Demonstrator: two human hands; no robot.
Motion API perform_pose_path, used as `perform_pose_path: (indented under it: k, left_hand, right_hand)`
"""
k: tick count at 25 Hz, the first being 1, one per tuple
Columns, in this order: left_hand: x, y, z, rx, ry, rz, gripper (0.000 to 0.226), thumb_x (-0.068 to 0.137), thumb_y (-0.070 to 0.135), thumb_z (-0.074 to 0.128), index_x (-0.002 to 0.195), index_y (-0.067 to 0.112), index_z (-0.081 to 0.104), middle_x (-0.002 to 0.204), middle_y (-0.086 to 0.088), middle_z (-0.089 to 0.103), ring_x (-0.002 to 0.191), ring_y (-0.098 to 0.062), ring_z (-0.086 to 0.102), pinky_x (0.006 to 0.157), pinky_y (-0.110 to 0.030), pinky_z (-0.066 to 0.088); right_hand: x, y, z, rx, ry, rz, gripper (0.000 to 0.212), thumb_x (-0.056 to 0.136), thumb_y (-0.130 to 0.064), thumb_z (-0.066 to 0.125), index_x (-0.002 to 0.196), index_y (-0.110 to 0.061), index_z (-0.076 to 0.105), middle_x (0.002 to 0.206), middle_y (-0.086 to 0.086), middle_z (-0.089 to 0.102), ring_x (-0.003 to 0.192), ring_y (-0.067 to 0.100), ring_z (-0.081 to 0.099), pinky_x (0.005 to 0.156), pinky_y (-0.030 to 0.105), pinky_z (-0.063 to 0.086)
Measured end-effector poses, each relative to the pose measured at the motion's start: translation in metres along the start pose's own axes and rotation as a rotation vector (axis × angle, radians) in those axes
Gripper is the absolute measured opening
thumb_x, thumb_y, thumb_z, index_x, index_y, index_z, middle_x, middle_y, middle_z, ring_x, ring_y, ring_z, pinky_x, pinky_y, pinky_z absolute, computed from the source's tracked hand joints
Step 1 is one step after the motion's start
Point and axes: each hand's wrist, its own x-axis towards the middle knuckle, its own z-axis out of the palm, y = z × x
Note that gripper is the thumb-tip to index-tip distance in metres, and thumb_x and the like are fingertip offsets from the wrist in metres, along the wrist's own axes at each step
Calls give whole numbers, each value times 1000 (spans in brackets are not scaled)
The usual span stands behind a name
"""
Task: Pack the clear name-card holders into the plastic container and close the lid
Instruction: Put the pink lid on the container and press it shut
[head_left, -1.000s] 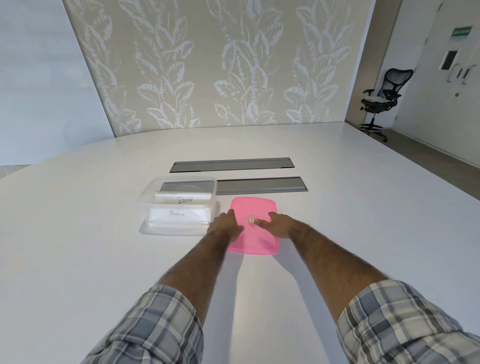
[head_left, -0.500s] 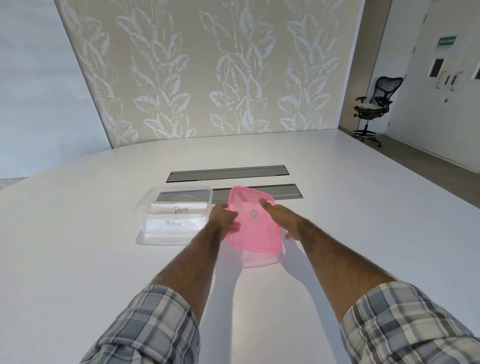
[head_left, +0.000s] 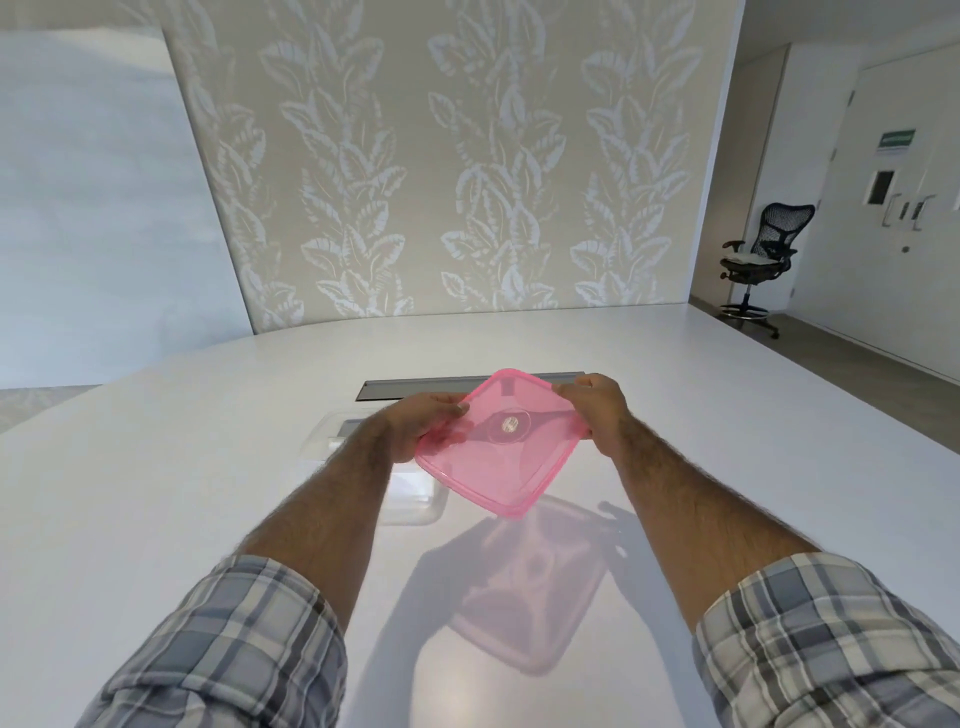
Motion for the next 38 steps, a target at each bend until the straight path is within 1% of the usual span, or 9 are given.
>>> perform_pose_path:
  k: [3,6,14,18,22,26,31,34,38]
  left_hand:
    - [-14,17,-18,40,-46,18,33,98,14,60,131,11,65,117,-19,67,94,-24,60,90,-34,48]
    - [-31,32,-34,102,99,87,26,95,17,67,119,9,72,101,-10,73,73,-18,67,66,-28,55]
    - [-62,45,-76,108,515,135,34,99,31,59,109,-2,59,88,-17,66,66,-27,63,70,-38,58]
    - [-80,44,-94,137,515,86,30,101,23,56,112,-4,57,100,-24,68,62,-25,62,55,-31,56]
    - [-91,44,-109,127,556,148,15,99,8,57,106,-4,60,83,-16,64,60,-22,62,50,-30,54]
    - [-95,42,-131,188,657,225,12,99,8,54,104,3,63,82,-15,62,55,-21,57,51,-27,49]
    - [-89,40,-171,303,720,246,29,97,13,59,125,5,59,89,-13,68,52,-20,62,40,-22,44]
    - [-80,41,-195,365,639,236,34,96,11,59,128,1,61,102,-17,69,62,-27,67,52,-33,57]
    - [-67,37,-230,426,499,225,45,92,2,56,137,-1,55,131,-18,59,110,-38,64,91,-50,56]
  right_hand:
    - [1,-19,7,-31,-59,-19,20,79,-5,78,97,2,72,82,14,65,62,22,58,57,25,48]
    - [-2,-37,23,23,-62,26,20,83,-2,75,100,8,70,70,13,58,50,19,49,42,20,43]
    - [-9,-63,67,115,126,51,25,84,-3,73,68,-9,56,70,7,54,55,18,49,48,27,42]
    - [-15,-69,86,169,167,86,26,83,-2,73,68,-9,53,72,9,54,55,18,48,54,29,46]
    - [-24,-71,109,161,146,92,17,84,-6,73,78,-6,57,76,11,56,52,21,50,49,28,44]
    - [-36,-70,126,-173,159,-62,47,81,-30,76,113,2,62,107,16,66,98,34,66,77,35,52]
    - [-43,-70,153,-364,150,-133,52,79,-39,77,107,3,65,106,17,69,98,36,67,85,46,58]
    - [-46,-71,176,-478,191,-156,46,80,-40,76,99,0,66,102,16,71,94,34,68,78,37,56]
    - [-52,-71,209,-534,246,-140,42,80,-38,74,96,0,65,98,16,71,89,34,68,78,40,59]
